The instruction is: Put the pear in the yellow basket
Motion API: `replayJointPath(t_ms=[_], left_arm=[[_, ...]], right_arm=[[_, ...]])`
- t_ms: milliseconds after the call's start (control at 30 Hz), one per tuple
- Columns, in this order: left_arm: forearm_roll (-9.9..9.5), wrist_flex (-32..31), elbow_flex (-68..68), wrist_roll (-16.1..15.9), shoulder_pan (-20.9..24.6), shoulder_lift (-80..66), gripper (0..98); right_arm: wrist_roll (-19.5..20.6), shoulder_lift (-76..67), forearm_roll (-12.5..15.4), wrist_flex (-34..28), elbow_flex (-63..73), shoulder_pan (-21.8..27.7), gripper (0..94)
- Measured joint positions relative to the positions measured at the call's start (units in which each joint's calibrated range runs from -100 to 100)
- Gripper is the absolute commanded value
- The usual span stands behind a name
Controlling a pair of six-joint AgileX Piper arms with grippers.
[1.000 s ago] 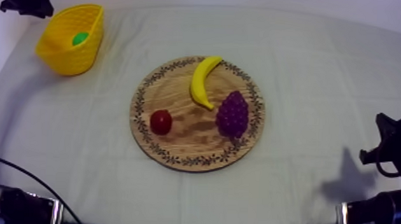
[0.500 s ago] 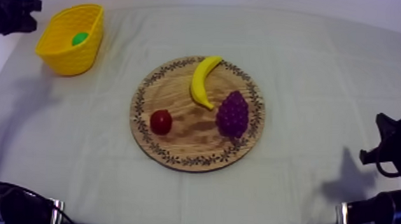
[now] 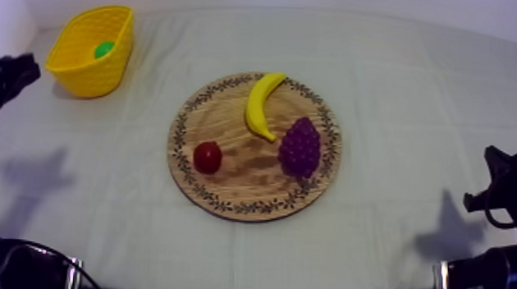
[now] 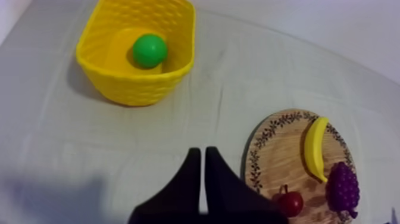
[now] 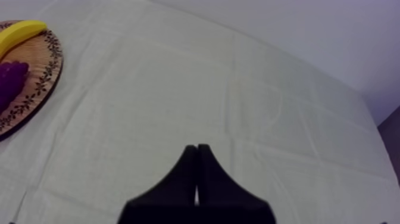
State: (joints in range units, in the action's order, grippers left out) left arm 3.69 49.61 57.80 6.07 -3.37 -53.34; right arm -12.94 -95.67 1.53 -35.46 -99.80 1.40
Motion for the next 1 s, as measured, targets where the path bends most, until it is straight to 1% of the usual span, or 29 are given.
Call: replayJointPath(t_ms=[100,167,267,433,533,700,833,1000], left_arm=[[-0.19,-2.07,5.68,-1.56,0.18,-6.6,0.0],[-0.38,-2.28,9.14,-2.07,0.47,-10.69,0.0],[-1.0,-1.77,13.18,-1.54,0.7,-17.21,0.0],[-1.34,-2.64,20.02,-0.23,1.11,-25.43,0.0],[-1.38,-3.78,24.33,-0.63,1.27,-29.4,0.0],[-1.42,-3.75,30.74,-1.99,1.52,-35.59,0.0],[-2.24,-5.24,35.04,-0.98,1.69,-40.57,0.0],[-3.7,-7.83,38.32,0.46,0.59,-45.71,0.0]], right_arm=[[0.0,0.0,0.0,0.0,0.0,0.0,0.4],[0.0,0.0,0.0,0.0,0.0,0.0,0.4],[0.0,0.0,0.0,0.0,0.0,0.0,0.4],[0.0,0.0,0.0,0.0,0.0,0.0,0.4],[0.0,0.0,0.0,0.0,0.0,0.0,0.4],[0.0,0.0,0.0,0.0,0.0,0.0,0.4],[0.0,0.0,0.0,0.0,0.0,0.0,0.4],[0.0,0.0,0.0,0.16,0.0,0.0,0.4]])
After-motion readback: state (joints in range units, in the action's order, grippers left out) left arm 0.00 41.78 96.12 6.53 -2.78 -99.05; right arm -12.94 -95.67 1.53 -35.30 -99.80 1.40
